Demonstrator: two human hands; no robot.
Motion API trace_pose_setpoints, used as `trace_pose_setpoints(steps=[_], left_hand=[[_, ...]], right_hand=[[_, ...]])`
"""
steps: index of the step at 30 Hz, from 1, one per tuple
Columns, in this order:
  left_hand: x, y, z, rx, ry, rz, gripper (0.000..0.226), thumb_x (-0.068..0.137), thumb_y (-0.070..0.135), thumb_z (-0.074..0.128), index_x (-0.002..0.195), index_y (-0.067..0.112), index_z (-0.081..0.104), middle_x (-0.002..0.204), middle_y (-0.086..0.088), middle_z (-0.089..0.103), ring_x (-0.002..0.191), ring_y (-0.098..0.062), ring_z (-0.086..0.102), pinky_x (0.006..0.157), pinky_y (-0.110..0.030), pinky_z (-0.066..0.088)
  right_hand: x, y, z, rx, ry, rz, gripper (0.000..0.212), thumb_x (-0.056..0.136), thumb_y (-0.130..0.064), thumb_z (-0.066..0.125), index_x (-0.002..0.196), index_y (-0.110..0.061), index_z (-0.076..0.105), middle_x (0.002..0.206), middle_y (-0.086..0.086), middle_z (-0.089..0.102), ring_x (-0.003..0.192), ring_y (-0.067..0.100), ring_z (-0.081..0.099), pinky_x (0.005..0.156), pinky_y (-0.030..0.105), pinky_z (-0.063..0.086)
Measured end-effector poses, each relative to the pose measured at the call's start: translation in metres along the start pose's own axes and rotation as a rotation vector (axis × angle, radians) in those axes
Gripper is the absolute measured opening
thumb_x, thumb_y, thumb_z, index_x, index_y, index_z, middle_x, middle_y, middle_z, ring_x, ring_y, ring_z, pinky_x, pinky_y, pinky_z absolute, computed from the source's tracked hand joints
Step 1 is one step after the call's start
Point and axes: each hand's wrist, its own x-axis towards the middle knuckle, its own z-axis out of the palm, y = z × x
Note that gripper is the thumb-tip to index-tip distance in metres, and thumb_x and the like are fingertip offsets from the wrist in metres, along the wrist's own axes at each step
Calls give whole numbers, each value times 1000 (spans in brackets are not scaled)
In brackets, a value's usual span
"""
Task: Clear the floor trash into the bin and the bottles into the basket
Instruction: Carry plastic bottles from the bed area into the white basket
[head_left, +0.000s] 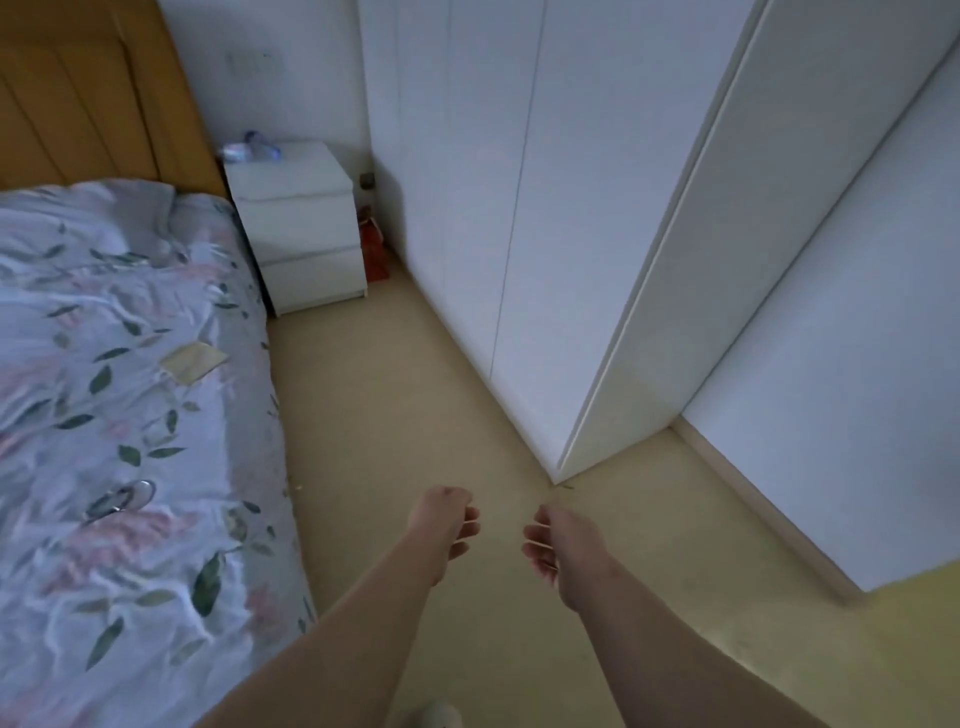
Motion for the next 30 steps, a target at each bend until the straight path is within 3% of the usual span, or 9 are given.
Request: trace_pose_setpoints(steps=[6,13,23,30], left_hand=[[66,64,-55,-90,86,-49,15,95,18,46,81,18,51,73,0,56,62,-12,54,60,-23,38],[167,144,-123,-157,242,-82,14,95,21,47,82,16,53,77,-2,57,65,-14,55,63,-25,40],[303,292,-189,-231,406,-79,14,96,21,45,83,19,50,77,-2,56,65,-14,54,59,-24,38],[386,362,-221,-269,376,-164,10,94,22,48,89,15,54,81,-4,59,67,-16,56,57,-26,41]], right_hand=[[55,-41,103,-127,-79,100,11,89,-8,44,78,-8,49,68,8,54,51,18,45,52,21,30],[120,-111,239,-302,-283,117,15,91,-12,44,78,-10,49,71,7,55,56,19,49,54,22,33],[230,-266,381,-400,-322,65,17,92,-13,43,77,-10,50,69,6,54,54,17,48,53,22,34],[284,-321,452,-426,-336,132,18,91,-12,45,74,-9,50,70,7,56,57,19,49,57,24,36]])
